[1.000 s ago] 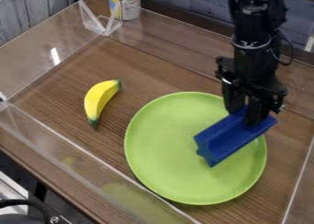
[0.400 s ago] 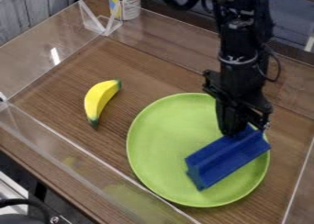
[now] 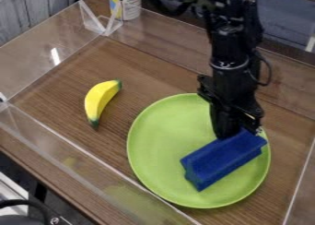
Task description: Put the blue object in the green plate
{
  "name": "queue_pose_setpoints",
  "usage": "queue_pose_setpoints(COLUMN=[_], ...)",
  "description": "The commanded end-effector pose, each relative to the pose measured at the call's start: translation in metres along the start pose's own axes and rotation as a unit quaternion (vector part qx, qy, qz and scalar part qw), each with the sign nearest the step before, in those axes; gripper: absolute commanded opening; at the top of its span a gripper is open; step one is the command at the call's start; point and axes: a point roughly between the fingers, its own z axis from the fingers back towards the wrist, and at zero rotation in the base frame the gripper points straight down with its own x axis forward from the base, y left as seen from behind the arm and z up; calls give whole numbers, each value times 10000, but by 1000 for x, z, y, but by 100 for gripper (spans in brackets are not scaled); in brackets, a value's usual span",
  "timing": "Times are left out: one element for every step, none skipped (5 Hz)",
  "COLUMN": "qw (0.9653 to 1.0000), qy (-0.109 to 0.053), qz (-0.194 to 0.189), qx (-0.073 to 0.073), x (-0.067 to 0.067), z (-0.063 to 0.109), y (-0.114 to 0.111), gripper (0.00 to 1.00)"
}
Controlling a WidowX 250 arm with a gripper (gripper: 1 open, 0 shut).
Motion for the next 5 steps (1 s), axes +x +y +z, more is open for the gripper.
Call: queue_pose_setpoints(qw=[9999,10000,10000,10000,9999], qy=[-111,-40,-6,-6,-6], qz=[-27,-16,25,71,116], qx=[10,-4,6,10,15], x=[0,-2,-4,-4,-4], z=[0,-10,-15,-15,-15], y=[3,7,12,15,19], gripper=[0,0,0,0,0])
